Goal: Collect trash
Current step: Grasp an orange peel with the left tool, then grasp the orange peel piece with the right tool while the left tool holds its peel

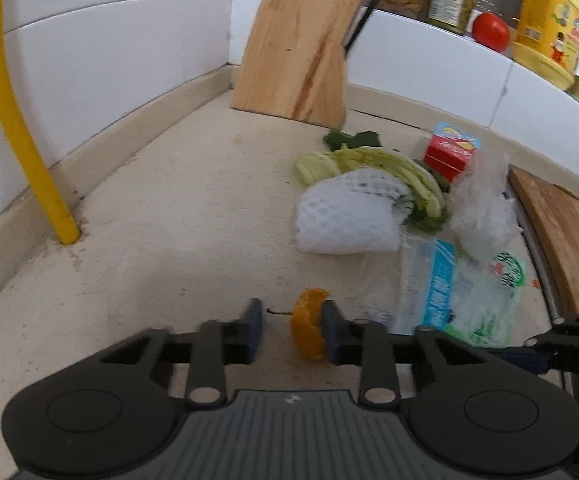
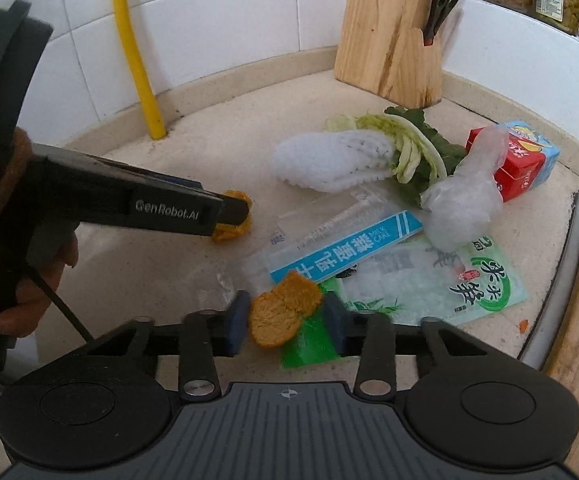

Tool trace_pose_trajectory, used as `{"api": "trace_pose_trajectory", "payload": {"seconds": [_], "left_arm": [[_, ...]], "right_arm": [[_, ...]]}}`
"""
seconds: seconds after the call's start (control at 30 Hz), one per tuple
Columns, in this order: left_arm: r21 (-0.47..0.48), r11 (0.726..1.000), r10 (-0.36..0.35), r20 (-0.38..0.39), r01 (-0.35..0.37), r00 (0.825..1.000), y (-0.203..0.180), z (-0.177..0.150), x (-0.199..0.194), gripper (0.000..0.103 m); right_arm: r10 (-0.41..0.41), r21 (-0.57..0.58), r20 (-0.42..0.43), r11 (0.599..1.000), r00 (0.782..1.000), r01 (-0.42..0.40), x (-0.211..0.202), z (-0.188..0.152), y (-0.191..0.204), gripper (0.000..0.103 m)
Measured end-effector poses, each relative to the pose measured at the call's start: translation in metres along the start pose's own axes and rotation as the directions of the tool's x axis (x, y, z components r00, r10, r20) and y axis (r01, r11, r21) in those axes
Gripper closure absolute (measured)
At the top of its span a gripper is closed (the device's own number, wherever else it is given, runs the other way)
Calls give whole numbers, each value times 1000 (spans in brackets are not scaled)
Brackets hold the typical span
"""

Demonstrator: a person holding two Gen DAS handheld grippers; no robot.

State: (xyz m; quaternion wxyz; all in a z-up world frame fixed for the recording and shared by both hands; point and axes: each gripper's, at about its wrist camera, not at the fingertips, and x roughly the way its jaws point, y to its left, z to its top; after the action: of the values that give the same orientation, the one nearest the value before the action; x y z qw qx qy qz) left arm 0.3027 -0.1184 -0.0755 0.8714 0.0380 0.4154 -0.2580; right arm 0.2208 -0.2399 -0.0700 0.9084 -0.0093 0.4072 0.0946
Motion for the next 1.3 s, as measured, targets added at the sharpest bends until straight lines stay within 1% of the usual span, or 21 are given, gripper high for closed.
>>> {"api": "trace_pose_trajectory", "payload": {"seconds": [0.03,0.07,0.1,0.13,0.2,0.43,0.53,0.7,0.8,0.83,0.87,0.9,0.93,0.97,1.0,1.07,1.2,1.3], "left_arm": [[0,1000,-4,-3,4,1000,-2,0,0,89],[3,1000,-2,-6,2,1000,-3,1,0,91],[2,1000,-1,-9,1,1000,-4,1,-1,93],[-8,1000,-4,-14,4,1000,-4,1,-2,94],[-24,1000,-13,-15,13,1000,-4,0,-6,94],[-27,1000,-2,1,2,1000,-5,-7,-28,95],[-43,999,-5,-8,5,1000,-6,-14,-36,95],[-56,998,9,-22,-10,1000,-8,-29,-44,94],[-75,997,28,-21,-29,999,-7,-33,-45,94],[-72,997,38,-18,-39,999,-7,-35,-46,92],[-69,996,46,-17,-47,999,-8,-36,-47,88],[-68,996,52,-15,-53,999,-8,-37,-47,82],[-69,996,59,-13,-60,998,-8,-37,-47,79],[-70,995,70,-11,-70,998,-8,-38,-47,71],[-71,994,79,-9,-79,997,-7,-39,-47,66],[-73,993,87,-7,-87,996,-7,-41,-46,63],[-73,992,105,-6,-105,994,-8,-42,-44,60],[-91,988,127,6,-126,992,-9,-44,-41,58]], "right_arm": [[6,6,0,1000,1000,-6,-1,0,-1,78],[5,9,3,1000,1000,-5,-2,0,-1,80],[6,15,7,1000,1000,-6,-4,0,-1,85],[9,22,8,1000,1000,-9,-6,0,-2,88],[17,37,13,999,1000,-17,-11,0,-5,90],[23,62,38,998,999,-26,-27,-3,-11,91],[32,71,36,997,999,-34,-31,-6,-13,91],[48,38,10,998,999,-48,-33,-16,-10,90],[45,25,-3,999,999,-45,-31,-21,-10,84],[38,30,0,999,999,-38,-30,-22,-11,79],[39,25,-3,999,999,-39,-30,-22,-11,77],[38,19,-5,999,999,-37,-29,-23,-12,76],[33,22,1,999,999,-33,-29,-23,-13,69],[33,18,1,999,999,-33,-29,-23,-13,64],[33,12,-2,999,999,-33,-28,-24,-13,61],[34,14,-7,999,999,-34,-27,-25,-13,60],[45,12,-1,999,999,-45,-28,-26,-12,50],[43,7,4,999,999,-43,-28,-27,-12,50]]}}
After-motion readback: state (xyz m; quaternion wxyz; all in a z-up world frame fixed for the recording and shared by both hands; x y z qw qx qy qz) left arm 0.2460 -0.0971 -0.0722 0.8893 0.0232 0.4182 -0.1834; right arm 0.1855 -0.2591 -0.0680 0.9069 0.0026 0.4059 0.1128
